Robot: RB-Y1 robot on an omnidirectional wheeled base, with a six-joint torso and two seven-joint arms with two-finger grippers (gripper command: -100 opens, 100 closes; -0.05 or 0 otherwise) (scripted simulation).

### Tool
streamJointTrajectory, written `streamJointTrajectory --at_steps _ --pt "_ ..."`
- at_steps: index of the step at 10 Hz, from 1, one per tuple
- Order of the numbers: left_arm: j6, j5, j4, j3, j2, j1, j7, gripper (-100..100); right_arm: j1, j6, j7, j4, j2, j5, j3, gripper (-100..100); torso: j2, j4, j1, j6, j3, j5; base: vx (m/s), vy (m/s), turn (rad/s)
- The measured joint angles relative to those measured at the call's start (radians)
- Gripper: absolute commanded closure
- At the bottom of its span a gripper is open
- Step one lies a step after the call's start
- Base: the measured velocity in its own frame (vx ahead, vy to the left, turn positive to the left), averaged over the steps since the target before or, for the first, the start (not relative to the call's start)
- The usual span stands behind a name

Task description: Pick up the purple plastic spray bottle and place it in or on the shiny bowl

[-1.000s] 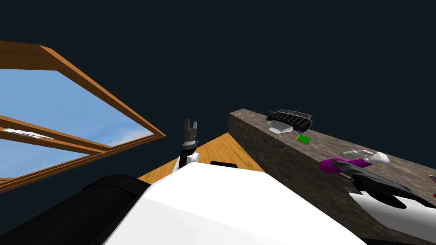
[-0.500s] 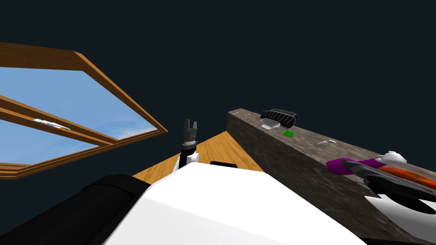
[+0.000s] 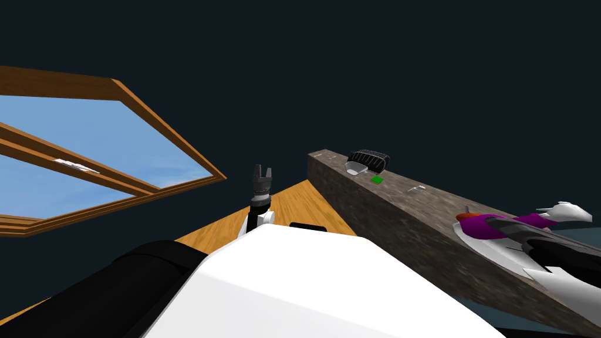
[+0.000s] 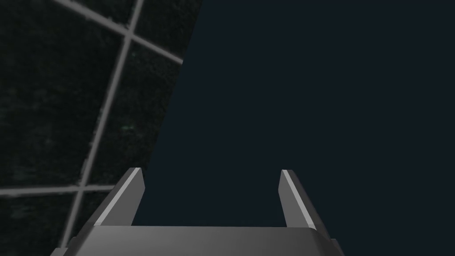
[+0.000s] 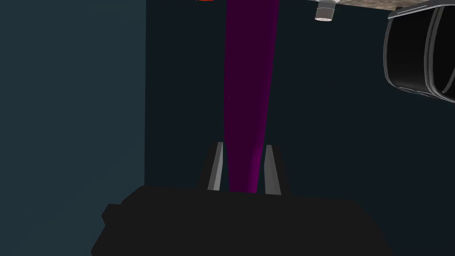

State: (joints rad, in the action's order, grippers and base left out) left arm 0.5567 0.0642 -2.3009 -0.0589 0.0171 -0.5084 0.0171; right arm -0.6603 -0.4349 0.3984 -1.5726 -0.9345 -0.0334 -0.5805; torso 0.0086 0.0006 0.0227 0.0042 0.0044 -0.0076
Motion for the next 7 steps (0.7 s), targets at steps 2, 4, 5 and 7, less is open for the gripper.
streamJointTrajectory --at_steps 2,4,5,7 --pt "0.0 0.0 0.0 0.0 0.0 0.0 0.0 0 -0.007 -0.015 -0.002 -0.022 -0.006 0.015 -0.023 100 -0.002 0.0 0.001 -0.001 -0.001 0.0 -0.063 -0.265 -0.017" --pt "0.0 0.0 0.0 0.0 0.0 0.0 0.0 0 -0.008 -0.018 -0.003 -0.021 -0.018 0.027 -0.036 -100 -0.004 -0.001 -0.009 -0.001 -0.002 0.0 -0.019 -0.067 0.003" --pt "0.0 0.0 0.0 0.0 0.0 0.0 0.0 0 -0.009 -0.018 -0.003 -0.021 -0.018 0.027 -0.036 -100 -0.006 -0.001 -0.015 -0.002 -0.003 0.002 -0.003 -0.01 0.0" --pt "0.0 0.0 0.0 0.0 0.0 0.0 0.0 0 -0.009 -0.018 -0.003 -0.021 -0.018 0.027 -0.036 -100 -0.007 -0.001 -0.019 -0.002 -0.004 0.003 0.0 0.0 0.0"
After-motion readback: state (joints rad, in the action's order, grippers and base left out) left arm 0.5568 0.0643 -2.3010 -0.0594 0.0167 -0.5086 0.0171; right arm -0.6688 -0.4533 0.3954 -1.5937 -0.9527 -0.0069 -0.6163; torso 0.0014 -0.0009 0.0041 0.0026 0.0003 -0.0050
